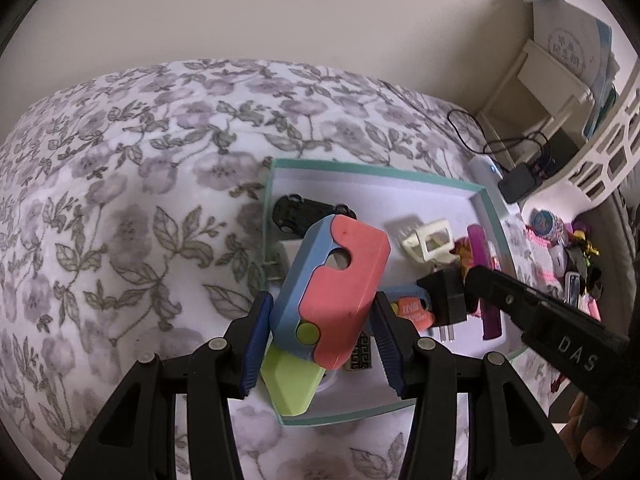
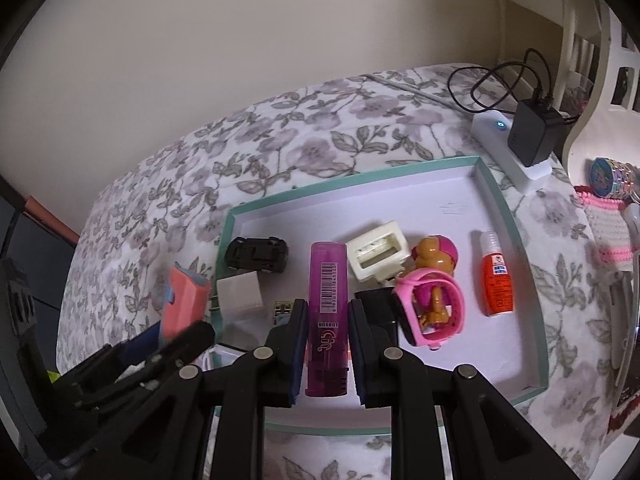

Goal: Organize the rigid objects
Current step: 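Lower the knife toy and glue stick into the tray and open both grippers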

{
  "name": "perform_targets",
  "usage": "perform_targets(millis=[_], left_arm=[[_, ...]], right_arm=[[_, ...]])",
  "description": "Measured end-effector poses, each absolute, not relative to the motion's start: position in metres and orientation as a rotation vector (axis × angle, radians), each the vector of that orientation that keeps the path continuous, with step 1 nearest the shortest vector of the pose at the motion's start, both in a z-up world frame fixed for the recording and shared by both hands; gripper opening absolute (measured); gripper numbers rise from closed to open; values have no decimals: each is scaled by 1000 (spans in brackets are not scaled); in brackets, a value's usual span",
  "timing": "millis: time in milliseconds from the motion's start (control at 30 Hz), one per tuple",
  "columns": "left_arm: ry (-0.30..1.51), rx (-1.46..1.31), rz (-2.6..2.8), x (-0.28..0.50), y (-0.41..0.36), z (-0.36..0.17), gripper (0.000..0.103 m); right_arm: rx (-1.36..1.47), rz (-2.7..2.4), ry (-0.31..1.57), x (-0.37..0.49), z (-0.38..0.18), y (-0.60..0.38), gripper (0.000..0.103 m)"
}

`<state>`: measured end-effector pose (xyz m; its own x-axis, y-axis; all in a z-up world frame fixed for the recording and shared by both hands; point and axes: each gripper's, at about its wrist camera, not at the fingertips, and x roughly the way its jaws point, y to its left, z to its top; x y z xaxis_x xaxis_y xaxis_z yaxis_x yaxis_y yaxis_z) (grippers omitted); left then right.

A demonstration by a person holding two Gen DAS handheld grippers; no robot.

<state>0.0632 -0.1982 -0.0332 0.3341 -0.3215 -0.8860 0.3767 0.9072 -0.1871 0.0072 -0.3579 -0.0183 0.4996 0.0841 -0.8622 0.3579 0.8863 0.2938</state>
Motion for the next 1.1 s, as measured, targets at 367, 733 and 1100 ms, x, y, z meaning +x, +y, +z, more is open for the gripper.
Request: perform_targets(millis=[367, 733, 1100], left_arm=[[1154, 95, -492, 55, -217, -42, 51], [1182, 134, -512, 52, -228, -52, 51], [1177, 123, -498, 54, -225, -49, 59]], right_arm=[[474, -211, 1048, 0, -20, -372, 22], [461, -283, 1102, -6, -35, -387, 22], [450, -305, 1136, -8, -44, -387, 22]])
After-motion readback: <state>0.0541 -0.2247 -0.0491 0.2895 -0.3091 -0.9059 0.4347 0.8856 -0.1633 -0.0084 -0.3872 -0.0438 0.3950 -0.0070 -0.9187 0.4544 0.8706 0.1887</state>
